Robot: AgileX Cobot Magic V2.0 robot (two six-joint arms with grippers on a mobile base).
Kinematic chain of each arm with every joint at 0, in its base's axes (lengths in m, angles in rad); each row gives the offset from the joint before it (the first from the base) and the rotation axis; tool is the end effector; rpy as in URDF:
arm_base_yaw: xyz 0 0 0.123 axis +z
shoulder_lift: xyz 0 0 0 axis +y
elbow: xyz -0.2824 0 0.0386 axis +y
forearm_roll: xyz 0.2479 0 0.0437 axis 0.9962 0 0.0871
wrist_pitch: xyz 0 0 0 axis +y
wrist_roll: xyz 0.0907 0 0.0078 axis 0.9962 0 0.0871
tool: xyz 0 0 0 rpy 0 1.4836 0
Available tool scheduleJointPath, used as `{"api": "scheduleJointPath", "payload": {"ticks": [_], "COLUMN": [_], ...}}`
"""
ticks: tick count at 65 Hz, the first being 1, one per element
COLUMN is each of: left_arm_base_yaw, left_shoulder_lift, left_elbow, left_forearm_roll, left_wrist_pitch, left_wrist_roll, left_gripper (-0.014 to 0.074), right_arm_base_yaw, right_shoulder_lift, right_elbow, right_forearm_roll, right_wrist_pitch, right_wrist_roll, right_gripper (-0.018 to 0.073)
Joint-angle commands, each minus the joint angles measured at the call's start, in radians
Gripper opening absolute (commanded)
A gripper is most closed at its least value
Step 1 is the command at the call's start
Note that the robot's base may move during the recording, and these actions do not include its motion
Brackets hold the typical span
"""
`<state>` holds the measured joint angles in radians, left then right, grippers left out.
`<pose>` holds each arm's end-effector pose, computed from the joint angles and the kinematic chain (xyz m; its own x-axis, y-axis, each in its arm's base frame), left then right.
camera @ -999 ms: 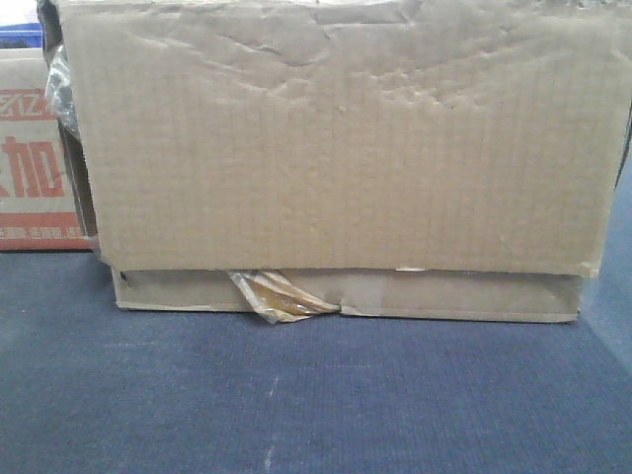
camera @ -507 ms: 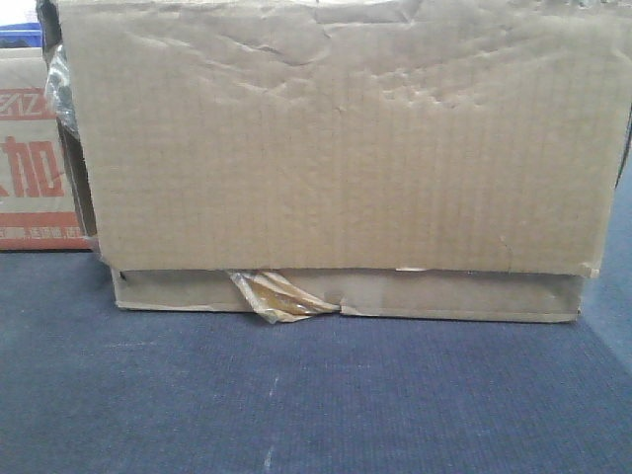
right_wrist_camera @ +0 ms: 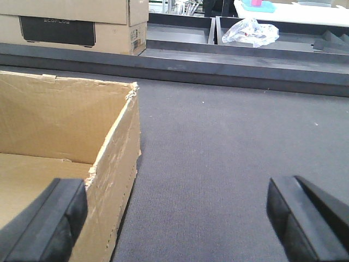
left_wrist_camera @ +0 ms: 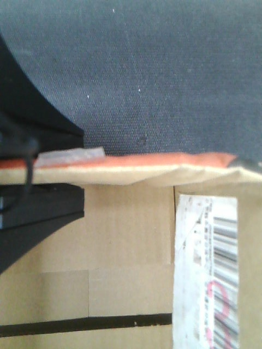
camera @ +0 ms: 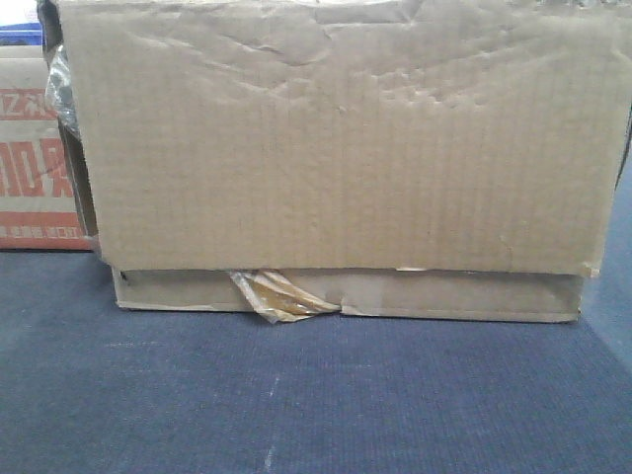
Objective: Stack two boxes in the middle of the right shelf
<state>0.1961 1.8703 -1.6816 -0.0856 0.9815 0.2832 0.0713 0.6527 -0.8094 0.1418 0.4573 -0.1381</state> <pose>0.4078 0.0744 0.2977 -0.8795 0.0626 -0.4718 0.0449 0.9978 0.0487 0.1253 0.0147 0.3880 -0.2059 -0.0254 -0.9782 -0.1342 0.9910 0.0025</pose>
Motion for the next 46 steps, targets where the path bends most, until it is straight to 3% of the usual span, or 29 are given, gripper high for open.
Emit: {"api": "scheduleJointPath", "payload": {"ticks": [1, 16, 23, 32, 46], "left_arm_base_yaw": [0.004, 0.010, 0.020, 0.020, -0.032], "left_shoulder_lift": [-0.029, -0.117, -0.175, -0.237, -0.324], "left_elbow": [-0.016, -0.028, -0.075, -0.172, -0.302], "left_forearm_roll": [-0.001, 0.004, 0.036, 0.047, -0.027], "left_wrist_pitch": [-0.008, 0.003, 0.004, 0.033, 0.072], "left_wrist_roll": [0.002, -0.011, -0.081, -0.109, -0.167], "left_gripper": [-0.0111, -0.0111, -0.0111, -0.0111, -0.0111], "right_arm_base_yaw": [0.000, 0.000, 0.000, 0.008, 0.011], "right_shoulder_lift": [0.004, 0.004, 0.004, 0.004, 0.004], "right_elbow": [-0.006, -0.006, -0.006, -0.006, -0.006], "right_forearm_roll": [-0.008, -0.008, -0.008, -0.008, -0.008], "right_wrist_pitch": [-0.031, -0.017, -0.014, -0.014, -0.016], "right_wrist_roll": [-0.001, -0.001, -0.001, -0.001, -0.001], "right_gripper": [0.0568, 0.0568, 0.0568, 0.0568, 0.0568]}}
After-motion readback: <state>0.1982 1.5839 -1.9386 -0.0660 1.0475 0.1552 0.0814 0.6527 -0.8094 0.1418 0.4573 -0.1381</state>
